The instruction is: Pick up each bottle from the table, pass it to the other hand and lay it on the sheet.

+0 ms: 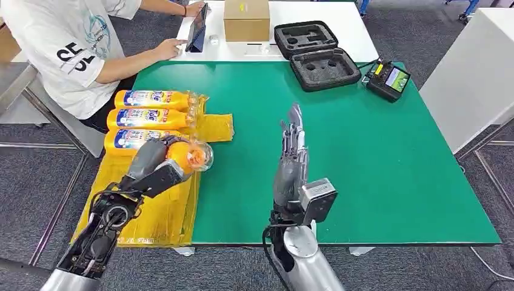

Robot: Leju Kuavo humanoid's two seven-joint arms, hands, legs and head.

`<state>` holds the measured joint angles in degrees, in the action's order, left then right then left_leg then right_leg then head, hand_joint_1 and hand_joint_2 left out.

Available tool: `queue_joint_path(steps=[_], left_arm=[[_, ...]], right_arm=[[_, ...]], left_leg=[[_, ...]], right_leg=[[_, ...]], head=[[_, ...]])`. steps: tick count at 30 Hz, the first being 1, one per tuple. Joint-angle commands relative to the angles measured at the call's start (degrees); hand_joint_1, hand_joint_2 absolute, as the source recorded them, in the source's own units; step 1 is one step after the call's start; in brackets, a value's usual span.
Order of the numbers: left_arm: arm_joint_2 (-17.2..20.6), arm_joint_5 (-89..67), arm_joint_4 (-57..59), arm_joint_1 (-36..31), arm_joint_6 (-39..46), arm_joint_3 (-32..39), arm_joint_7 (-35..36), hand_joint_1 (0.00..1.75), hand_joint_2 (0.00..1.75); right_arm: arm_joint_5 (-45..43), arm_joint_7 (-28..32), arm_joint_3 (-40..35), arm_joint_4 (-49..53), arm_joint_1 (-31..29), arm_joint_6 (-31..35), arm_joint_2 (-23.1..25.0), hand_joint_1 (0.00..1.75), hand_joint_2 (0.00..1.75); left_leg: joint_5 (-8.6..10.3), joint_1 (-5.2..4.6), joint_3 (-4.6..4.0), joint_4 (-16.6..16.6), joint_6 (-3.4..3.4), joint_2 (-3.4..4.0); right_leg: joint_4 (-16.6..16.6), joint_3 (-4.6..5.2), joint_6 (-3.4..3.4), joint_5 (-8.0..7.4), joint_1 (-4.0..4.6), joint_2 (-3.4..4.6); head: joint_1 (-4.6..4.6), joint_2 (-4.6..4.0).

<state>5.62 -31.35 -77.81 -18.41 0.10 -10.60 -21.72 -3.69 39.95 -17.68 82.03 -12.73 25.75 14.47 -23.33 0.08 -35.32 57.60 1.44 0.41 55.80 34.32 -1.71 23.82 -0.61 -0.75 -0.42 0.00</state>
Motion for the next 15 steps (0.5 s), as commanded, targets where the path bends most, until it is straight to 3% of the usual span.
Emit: queue_joint_path(steps=[1, 4, 11, 15], left_arm=[[4.7, -1.8, 1.6, -0.5, -3.9, 0.0, 1.9, 1.75, 1.75], [7.6, -4.9, 6.4, -2.9, -8.2, -2.6, 2.4, 1.75, 1.75], [10.1, -10.2, 9.5, -6.1, -11.8, -6.4, 2.9, 1.75, 1.75], [9.5, -11.0, 12.2, -8.2, -14.6, -8.8, 3.4, 1.75, 1.75]], right_arm=[[-0.6, -0.4, 3.1, -0.7, -1.9, 0.4, 0.3, 0.0, 1.75], [-0.8, -1.0, 3.7, -1.6, -3.0, 0.5, 0.4, 0.0, 1.75], [-1.2, -1.2, 5.5, 0.7, -0.5, 0.2, 0.9, 0.0, 1.75], [-1.7, -1.5, 5.6, 0.2, -0.8, -0.8, 1.1, 0.0, 1.75]], left_leg=[[-0.04, 0.04, 0.05, 0.0, -0.05, 0.01], [-0.02, 0.03, 0.07, 0.0, -0.04, -0.04], [-0.02, 0.07, 0.11, 0.0, -0.07, -0.2], [-0.01, 0.05, 0.1, 0.0, -0.06, -0.2]], right_leg=[[0.0, -0.03, 0.04, 0.02, 0.03, 0.05], [0.0, -0.05, 0.04, 0.03, 0.01, 0.01], [0.0, -0.14, 0.07, 0.08, 0.06, -0.12], [0.0, -0.12, 0.05, 0.08, 0.05, -0.13]], head=[[-0.02, 0.0], [0.0, 0.0], [0.0, 0.0], [0.0, 0.0]])
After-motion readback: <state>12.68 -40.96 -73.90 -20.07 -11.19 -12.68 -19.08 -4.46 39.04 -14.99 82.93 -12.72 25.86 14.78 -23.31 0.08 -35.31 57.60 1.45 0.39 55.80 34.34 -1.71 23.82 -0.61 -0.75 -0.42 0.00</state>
